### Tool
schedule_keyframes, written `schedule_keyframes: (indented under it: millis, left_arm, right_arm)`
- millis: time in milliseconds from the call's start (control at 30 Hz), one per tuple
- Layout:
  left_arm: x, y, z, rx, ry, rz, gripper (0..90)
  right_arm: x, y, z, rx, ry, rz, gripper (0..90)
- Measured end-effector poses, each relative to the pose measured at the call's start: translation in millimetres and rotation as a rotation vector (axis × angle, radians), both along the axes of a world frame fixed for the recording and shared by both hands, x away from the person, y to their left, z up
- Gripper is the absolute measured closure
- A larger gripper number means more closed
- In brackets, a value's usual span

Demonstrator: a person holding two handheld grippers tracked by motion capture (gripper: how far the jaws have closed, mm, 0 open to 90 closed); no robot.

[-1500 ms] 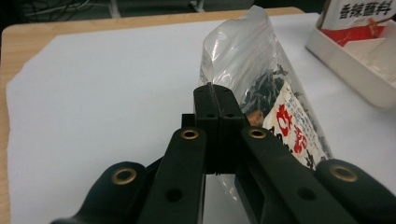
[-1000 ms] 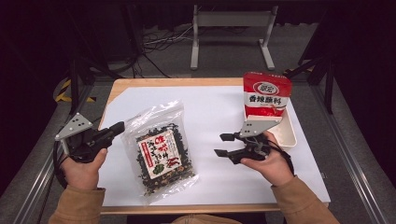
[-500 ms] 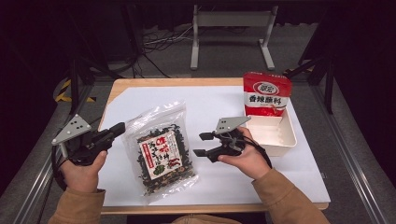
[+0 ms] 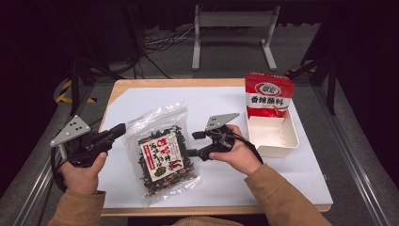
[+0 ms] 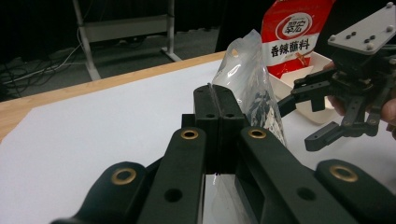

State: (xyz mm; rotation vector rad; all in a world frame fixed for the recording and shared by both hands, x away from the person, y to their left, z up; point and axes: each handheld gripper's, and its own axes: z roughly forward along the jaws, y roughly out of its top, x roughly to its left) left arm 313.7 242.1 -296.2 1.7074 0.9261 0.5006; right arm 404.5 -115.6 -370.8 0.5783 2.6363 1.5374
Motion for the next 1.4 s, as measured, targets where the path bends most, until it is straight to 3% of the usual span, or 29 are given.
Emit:
schedule_keyframes:
  millis: [167, 567, 933, 1267, 1400]
  left_arm:
    - [-0.5, 0.0, 0.3, -0.002, -0.002, -0.003, 90.0]
    - [-0.2, 0.7, 0.2, -0.004, -0.001, -0.001, 90.0]
    - [-0.3, 0.9, -0.6, -0.003, -0.003, 0.001, 90.0]
    - [-0.8, 1.1, -0.9, -0.003, -0.003, 0.003, 90.0]
    - [-0.4, 0.3, -1.3, -0.006, -0.003, 0.000, 90.0]
  right_arm:
    - [5.3, 11.5, -4.2, 0.005, 0.022, 0.016, 28.1]
    - [11.4, 25.5, -8.3, 0.023, 0.022, 0.037, 30.6]
    - [14.5, 34.0, -9.7, 0.048, 0.069, 0.080, 34.9]
    - [19.4, 29.1, 2.2, 0.002, 0.137, 0.173, 67.7]
    - [18.7, 25.4, 3.9, 0.004, 0.156, 0.204, 72.7]
